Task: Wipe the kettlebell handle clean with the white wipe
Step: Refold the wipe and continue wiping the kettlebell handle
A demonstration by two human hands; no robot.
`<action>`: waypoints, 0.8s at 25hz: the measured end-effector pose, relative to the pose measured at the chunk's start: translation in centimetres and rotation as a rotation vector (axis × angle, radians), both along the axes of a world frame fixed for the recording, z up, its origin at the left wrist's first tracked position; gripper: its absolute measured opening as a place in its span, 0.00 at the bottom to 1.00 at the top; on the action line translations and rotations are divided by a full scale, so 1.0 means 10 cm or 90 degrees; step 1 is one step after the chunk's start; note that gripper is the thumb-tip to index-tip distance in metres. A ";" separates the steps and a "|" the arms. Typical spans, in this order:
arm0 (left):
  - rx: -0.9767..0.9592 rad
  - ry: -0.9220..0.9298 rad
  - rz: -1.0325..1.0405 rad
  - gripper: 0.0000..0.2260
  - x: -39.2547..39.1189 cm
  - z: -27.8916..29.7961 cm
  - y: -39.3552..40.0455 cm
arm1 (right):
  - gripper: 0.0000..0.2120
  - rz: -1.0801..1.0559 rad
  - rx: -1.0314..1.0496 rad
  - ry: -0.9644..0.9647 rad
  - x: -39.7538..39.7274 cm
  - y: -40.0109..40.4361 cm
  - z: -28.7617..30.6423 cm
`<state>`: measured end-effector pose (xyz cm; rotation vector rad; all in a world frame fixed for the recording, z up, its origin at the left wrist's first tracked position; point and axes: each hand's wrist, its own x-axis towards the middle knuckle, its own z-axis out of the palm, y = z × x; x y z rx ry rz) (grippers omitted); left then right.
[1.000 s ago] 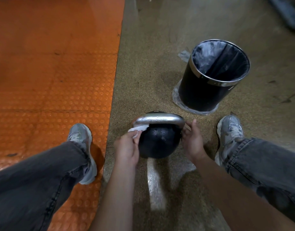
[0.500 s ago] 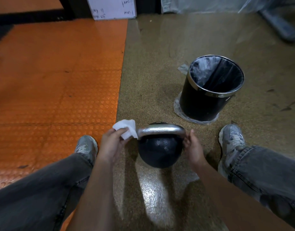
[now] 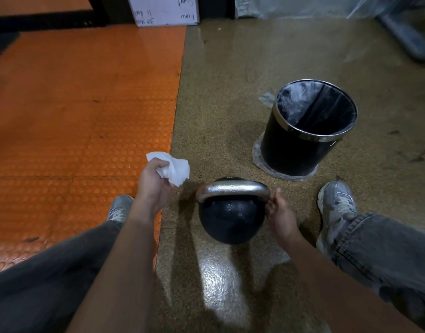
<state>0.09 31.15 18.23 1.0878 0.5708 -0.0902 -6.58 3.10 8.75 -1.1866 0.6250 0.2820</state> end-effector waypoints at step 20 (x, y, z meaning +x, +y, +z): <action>0.439 0.064 -0.255 0.11 -0.09 -0.18 0.11 | 0.23 0.036 -0.034 -0.040 -0.01 -0.03 0.00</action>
